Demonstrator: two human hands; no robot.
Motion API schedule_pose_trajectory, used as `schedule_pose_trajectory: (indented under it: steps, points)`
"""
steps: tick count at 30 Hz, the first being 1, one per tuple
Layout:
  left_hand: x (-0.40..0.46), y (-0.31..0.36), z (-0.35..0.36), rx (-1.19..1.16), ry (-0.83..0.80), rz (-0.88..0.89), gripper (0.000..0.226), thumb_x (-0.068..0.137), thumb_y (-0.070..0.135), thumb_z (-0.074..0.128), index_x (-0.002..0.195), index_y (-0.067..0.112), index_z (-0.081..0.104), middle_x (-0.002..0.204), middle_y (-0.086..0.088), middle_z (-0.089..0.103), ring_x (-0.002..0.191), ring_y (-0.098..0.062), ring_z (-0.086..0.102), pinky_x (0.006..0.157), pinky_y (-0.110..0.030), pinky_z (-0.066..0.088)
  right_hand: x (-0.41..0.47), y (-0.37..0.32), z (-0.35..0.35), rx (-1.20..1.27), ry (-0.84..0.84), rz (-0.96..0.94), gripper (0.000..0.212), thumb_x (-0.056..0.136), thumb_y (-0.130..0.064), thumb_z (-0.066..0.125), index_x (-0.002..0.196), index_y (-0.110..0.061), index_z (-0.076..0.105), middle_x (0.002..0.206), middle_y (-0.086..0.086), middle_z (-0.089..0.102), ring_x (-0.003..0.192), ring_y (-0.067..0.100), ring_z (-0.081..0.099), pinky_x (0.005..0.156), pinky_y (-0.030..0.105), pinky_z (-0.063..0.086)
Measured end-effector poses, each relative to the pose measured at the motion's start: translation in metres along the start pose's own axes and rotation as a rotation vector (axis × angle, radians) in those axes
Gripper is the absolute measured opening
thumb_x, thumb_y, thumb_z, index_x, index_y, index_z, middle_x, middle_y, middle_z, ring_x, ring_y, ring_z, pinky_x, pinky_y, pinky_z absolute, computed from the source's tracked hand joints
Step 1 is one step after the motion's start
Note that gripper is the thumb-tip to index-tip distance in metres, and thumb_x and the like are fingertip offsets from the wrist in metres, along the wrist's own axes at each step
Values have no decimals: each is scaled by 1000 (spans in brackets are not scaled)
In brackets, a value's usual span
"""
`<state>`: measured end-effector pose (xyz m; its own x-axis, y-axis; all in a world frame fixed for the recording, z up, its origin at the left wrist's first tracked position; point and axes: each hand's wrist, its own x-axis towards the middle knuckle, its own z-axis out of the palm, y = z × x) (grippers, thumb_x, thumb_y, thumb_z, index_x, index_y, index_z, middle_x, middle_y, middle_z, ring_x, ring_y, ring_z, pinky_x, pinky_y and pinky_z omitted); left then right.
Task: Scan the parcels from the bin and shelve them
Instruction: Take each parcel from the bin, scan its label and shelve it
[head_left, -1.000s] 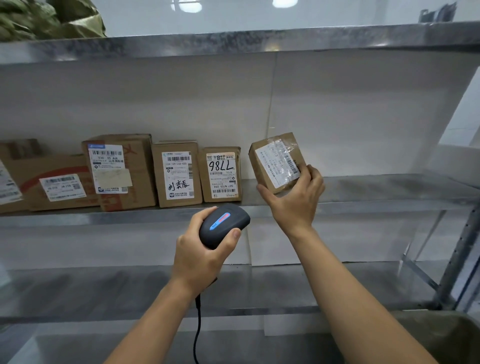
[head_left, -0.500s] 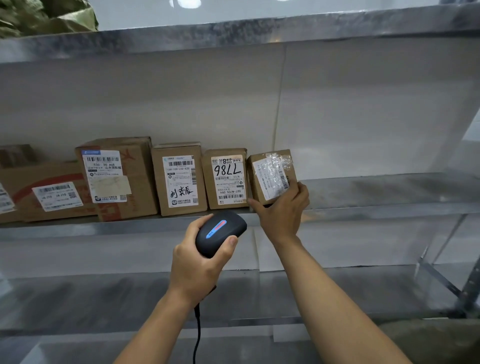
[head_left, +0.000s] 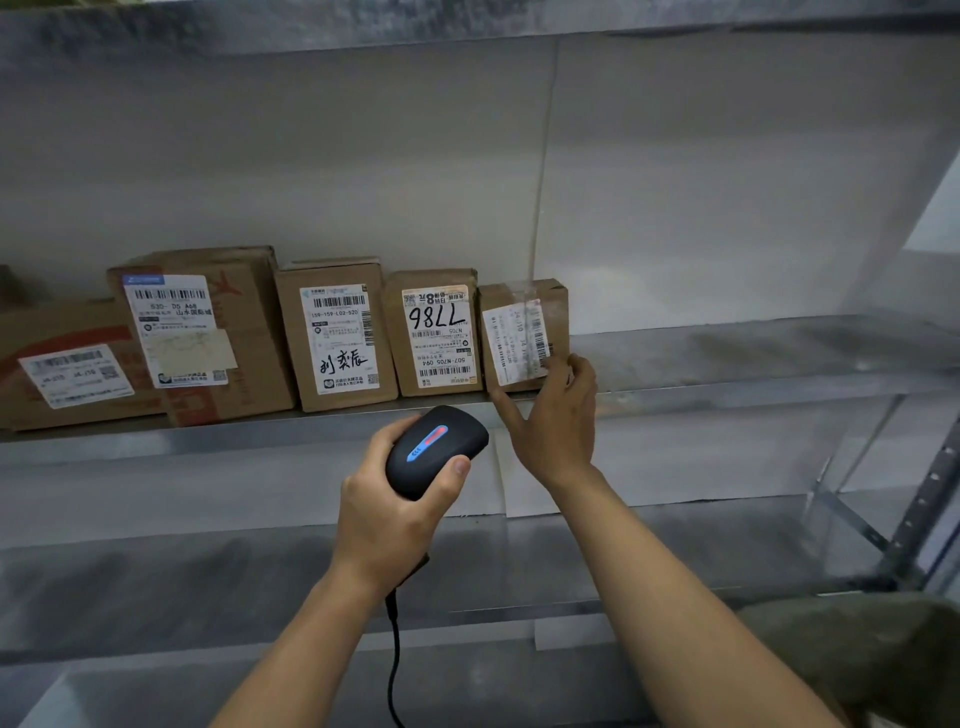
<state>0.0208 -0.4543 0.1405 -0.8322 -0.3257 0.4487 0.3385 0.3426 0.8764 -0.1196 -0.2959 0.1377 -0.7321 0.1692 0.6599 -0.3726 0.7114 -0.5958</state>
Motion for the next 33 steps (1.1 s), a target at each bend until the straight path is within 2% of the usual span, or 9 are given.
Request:
schedule_pose_trajectory:
  steps: [4, 8, 14, 18, 21, 24, 28, 31, 33]
  points:
    - [1, -1, 3, 1, -17, 11, 65, 65, 67, 78, 122, 40, 63, 98, 8, 75, 75, -20, 73, 65, -31, 59, -3, 4, -9, -11, -56, -11, 66, 91, -49, 69, 139, -12, 42, 150, 17, 32, 138, 32, 34, 106, 45, 47]
    - [1, -3, 10, -5, -41, 18, 65, 65, 68, 78, 122, 39, 63, 97, 9, 75, 76, -21, 73, 67, -37, 62, -7, 10, -24, 34, -86, -6, 65, 93, -47, 67, 146, -19, 40, 154, 12, 28, 141, 28, 30, 109, 39, 43]
    - [1, -8, 38, -21, -124, 10, 63, 64, 69, 78, 119, 44, 63, 96, 10, 75, 75, -22, 74, 70, -46, 63, -20, 41, -58, 60, -57, -18, 61, 97, -35, 63, 150, -17, 38, 147, 11, 41, 133, 26, 42, 104, 37, 45]
    - [-4, -6, 70, -47, -225, 22, 59, 64, 69, 77, 116, 47, 62, 100, 13, 73, 82, -20, 74, 73, -46, 64, -37, 69, -88, 18, -34, 18, 58, 97, -30, 62, 150, -16, 42, 144, 11, 45, 131, 25, 44, 103, 32, 42]
    - [-9, -7, 101, -90, -306, 17, 58, 64, 68, 78, 115, 47, 63, 101, 13, 73, 82, -21, 74, 74, -49, 63, -56, 94, -110, 10, -22, 122, 55, 98, -27, 61, 149, -15, 43, 142, 9, 46, 130, 25, 45, 102, 26, 35]
    - [-17, -7, 133, -145, -380, 5, 64, 63, 66, 80, 120, 40, 63, 103, 7, 74, 80, -24, 72, 77, -53, 63, -77, 120, -134, -18, 0, 244, 55, 98, -29, 60, 149, -17, 42, 142, 7, 45, 129, 23, 45, 107, 30, 37]
    - [-33, -8, 176, -182, -496, 19, 61, 65, 64, 81, 119, 39, 64, 101, 13, 74, 79, -23, 72, 76, -54, 62, -111, 151, -169, -109, 10, 358, 56, 100, -31, 58, 151, -18, 40, 143, 5, 43, 133, 18, 41, 110, 25, 29]
    - [-51, -10, 207, -199, -598, 30, 58, 66, 63, 80, 116, 42, 63, 102, 11, 73, 80, -28, 72, 77, -56, 61, -144, 171, -193, -168, 50, 467, 57, 99, -32, 59, 151, -17, 41, 142, 5, 44, 134, 18, 42, 114, 33, 34]
    - [-64, -12, 227, -213, -674, 25, 59, 66, 64, 80, 118, 42, 63, 103, 10, 74, 80, -29, 72, 77, -58, 61, -169, 181, -210, -187, 72, 573, 57, 100, -34, 59, 152, -17, 39, 144, 4, 42, 133, 16, 42, 112, 30, 35]
